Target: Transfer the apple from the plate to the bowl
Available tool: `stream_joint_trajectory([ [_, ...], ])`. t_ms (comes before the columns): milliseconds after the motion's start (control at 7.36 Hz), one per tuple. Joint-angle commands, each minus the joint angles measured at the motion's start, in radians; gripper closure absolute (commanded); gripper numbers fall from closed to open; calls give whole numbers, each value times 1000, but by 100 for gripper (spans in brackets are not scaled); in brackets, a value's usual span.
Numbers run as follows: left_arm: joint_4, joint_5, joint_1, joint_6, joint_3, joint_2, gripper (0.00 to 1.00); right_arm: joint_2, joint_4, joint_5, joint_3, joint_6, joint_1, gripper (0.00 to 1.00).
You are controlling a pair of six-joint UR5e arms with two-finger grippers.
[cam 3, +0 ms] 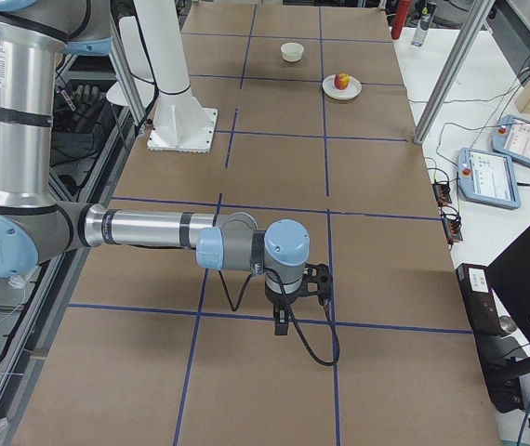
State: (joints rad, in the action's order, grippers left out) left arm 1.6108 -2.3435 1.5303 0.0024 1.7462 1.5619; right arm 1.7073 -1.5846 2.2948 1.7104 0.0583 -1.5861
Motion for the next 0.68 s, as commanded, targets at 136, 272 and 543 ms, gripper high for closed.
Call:
stream_joint_trajectory([
  [136,-3,4,-239,-342,-23,241,0,0,0,0,0,0,0,0],
  [272,-6,4,-318,-439,-42,323,0,0,0,0,0,0,0,0],
  [543,0,1,-486,-666,-137,487,0,0,0,0,0,0,0,0],
])
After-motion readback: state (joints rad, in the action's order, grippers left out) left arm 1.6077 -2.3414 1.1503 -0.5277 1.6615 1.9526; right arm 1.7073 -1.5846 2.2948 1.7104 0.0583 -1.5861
